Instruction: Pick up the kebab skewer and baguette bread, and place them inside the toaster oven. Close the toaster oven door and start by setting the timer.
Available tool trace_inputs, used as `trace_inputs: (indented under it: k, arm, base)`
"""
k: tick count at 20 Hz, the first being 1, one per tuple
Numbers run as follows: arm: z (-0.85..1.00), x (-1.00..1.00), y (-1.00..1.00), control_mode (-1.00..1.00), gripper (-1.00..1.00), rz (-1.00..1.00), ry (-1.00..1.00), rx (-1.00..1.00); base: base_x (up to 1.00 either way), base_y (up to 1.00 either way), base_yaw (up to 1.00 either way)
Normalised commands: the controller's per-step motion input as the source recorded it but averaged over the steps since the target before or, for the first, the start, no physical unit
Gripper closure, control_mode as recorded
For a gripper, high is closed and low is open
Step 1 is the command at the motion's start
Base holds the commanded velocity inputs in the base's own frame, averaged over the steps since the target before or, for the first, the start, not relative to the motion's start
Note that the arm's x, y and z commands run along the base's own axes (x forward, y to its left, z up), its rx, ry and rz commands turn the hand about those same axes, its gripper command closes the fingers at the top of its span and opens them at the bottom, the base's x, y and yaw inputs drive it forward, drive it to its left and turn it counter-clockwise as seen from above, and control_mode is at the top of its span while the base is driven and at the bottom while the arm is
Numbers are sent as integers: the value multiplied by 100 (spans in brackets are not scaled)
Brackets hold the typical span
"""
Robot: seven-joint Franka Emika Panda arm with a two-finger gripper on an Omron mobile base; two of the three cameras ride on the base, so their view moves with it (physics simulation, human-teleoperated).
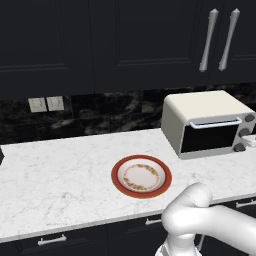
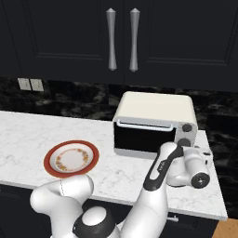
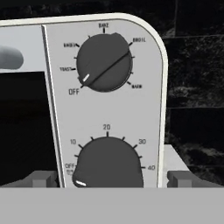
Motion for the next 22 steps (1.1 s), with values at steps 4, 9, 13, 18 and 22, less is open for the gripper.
trace_inputs:
  k: [4,9,13,18,22]
  arm:
    - [-17,0,0,-100,-100,0,-2,0]
    - [-8,6,0,-100,-100,0,0,0]
    - [0,9,1,-100,-100,0,0,0]
    - [2,5,2,-100,-100,0,0,0]
    - [1,6,1,-100,-100,0,0,0]
  base:
    - [0,0,0]
    - [0,0,0]
    - [0,0,0]
    - [0,0,0]
    - [0,0,0]
